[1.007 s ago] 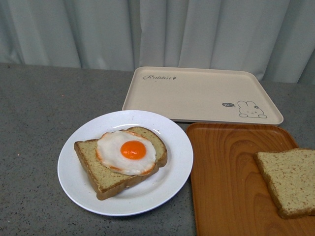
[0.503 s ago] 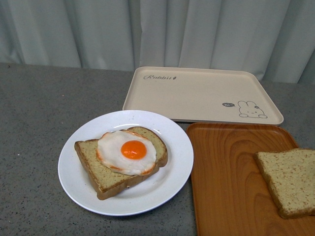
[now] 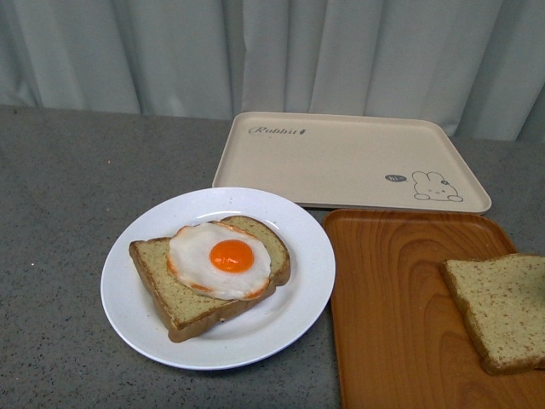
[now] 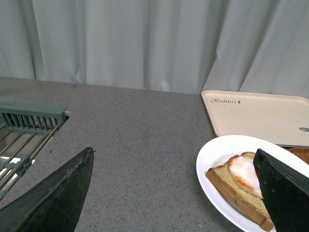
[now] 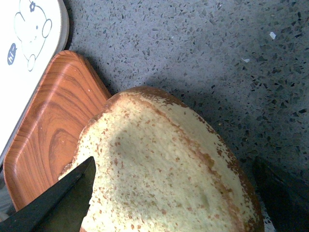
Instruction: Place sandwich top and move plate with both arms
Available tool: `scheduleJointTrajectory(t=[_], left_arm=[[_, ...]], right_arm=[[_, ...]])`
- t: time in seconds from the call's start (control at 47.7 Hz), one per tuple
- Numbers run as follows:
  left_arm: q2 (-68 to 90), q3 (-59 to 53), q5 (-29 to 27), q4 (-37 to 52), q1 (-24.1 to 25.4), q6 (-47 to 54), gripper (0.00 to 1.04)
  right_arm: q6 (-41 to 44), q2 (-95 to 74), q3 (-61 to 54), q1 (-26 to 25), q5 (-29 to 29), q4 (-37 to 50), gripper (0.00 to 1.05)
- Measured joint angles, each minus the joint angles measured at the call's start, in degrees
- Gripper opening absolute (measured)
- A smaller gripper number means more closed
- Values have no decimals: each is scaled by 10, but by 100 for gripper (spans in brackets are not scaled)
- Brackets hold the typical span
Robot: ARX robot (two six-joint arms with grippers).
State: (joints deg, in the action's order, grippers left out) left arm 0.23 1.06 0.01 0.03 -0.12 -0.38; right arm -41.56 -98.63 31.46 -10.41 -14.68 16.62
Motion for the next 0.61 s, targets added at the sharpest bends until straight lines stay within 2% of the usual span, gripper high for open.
scheduleJointTrajectory(t=[0.042,0.105,0.482,0.545,0.608], left_arm=[[0,0,0,0,0,0,98],[0,0,0,0,0,0,98],[0,0,0,0,0,0,98],[0,0,0,0,0,0,98],[0,0,0,0,0,0,98]], right_arm=[[-2,-2,0,1,0,5,96],[-4,-5,0,1,7,8,86],[-12,20,6,4,-18,18,12],[-14,31,17,12,-24,21,5],[-20,40,28,24,-32,29,3]])
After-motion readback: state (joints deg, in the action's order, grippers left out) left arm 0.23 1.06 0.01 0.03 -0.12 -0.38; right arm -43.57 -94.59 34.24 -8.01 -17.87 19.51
